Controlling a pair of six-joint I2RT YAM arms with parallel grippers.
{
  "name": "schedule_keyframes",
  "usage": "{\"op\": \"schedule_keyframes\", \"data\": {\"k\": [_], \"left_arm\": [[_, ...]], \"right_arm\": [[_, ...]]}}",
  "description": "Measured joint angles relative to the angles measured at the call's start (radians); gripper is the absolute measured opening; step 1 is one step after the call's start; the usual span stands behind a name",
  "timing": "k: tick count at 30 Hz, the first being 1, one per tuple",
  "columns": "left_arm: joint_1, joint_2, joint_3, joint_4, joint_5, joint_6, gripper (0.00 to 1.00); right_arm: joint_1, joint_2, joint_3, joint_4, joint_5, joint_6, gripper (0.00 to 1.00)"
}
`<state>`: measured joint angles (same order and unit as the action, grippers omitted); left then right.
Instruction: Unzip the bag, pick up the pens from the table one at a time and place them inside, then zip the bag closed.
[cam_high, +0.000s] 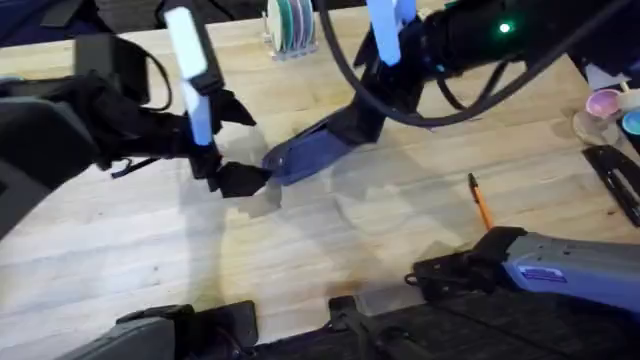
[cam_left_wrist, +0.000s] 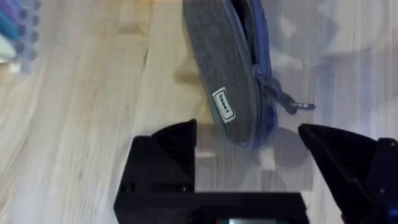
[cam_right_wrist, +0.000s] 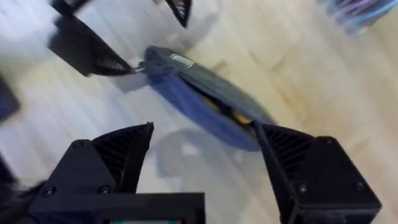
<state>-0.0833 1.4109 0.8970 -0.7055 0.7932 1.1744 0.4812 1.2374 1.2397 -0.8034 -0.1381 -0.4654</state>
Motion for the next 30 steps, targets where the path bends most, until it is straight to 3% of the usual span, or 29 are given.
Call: {"op": "schedule_keyframes", "data": {"k": [5, 10, 16, 24, 26, 30], "left_arm": [[0.050, -0.043, 0.000, -0.013, 0.000, 0.000, 0.992], [0.073, -0.056, 0.000, -0.013, 0.000, 0.000, 0.992], [0.073, -0.056, 0.000, -0.013, 0.000, 0.000, 0.992], [0.073, -0.056, 0.000, -0.013, 0.000, 0.000, 0.992], [0.073, -0.056, 0.000, -0.013, 0.000, 0.000, 0.992], [0.073, -0.056, 0.000, -0.013, 0.000, 0.000, 0.992]], "right_arm": [[-0.001, 0.013, 0.003, 0.067, 0.121, -0.194, 0.997], [0.005, 0.013, 0.003, 0.071, 0.157, -0.380, 0.998], [0.025, 0.013, 0.003, 0.084, 0.019, -0.506, 0.998], [0.024, 0.013, 0.003, 0.068, -0.031, -0.545, 0.976], [0.024, 0.014, 0.003, 0.065, -0.036, -0.547, 0.817], [0.024, 0.026, 0.003, 0.064, -0.042, -0.553, 0.283]]}}
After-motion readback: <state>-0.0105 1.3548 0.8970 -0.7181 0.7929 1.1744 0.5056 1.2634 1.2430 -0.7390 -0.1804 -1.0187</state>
